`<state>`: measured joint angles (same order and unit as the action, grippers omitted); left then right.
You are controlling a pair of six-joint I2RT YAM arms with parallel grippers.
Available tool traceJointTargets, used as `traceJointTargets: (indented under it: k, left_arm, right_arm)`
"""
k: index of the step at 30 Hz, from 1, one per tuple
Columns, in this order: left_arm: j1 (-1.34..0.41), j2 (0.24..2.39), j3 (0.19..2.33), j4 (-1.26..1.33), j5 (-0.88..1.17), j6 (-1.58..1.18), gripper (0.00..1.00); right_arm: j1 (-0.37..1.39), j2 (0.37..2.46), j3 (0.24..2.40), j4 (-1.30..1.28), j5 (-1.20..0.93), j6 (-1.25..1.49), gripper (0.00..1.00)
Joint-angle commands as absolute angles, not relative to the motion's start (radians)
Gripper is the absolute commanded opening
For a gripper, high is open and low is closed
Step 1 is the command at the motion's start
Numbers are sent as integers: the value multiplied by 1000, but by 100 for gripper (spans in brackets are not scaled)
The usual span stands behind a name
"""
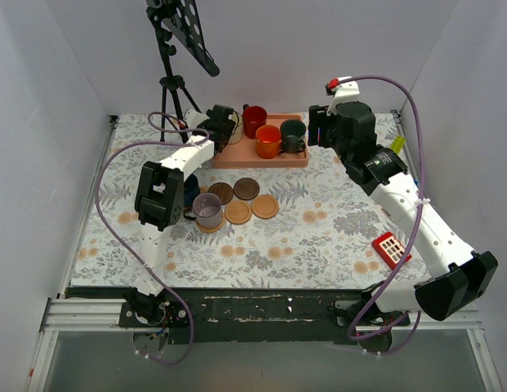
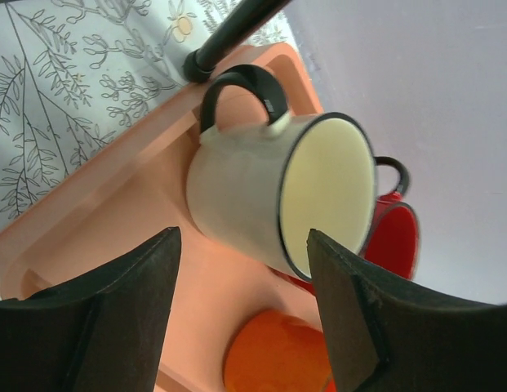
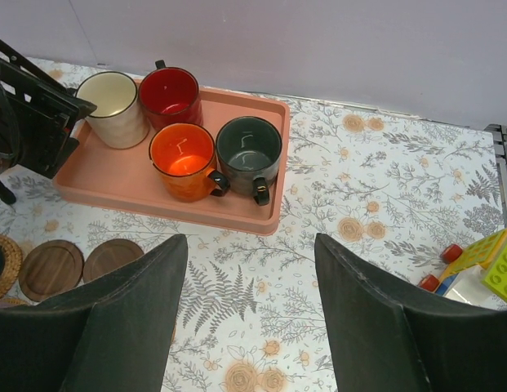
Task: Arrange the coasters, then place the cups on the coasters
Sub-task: Pick up the cup from the tray.
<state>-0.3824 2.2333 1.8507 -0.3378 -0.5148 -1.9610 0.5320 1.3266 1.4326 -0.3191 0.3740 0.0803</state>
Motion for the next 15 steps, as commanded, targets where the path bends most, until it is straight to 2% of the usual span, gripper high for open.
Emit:
traceJointTargets:
  k: [1,7,15]
  left_arm:
    - [-371,2255,1897,-351,-522,-1980,62]
    - [-367,2269,1904,-370,-519,-1973,61]
    - [-365,2223,1824,-394,-511,-1993,51]
  right_arm:
    - [519,1324,1462,-293,354,69,71]
    - [508,1318,1453,-296,345,83,71]
    - [506,1316,1447,-290,333,92,71]
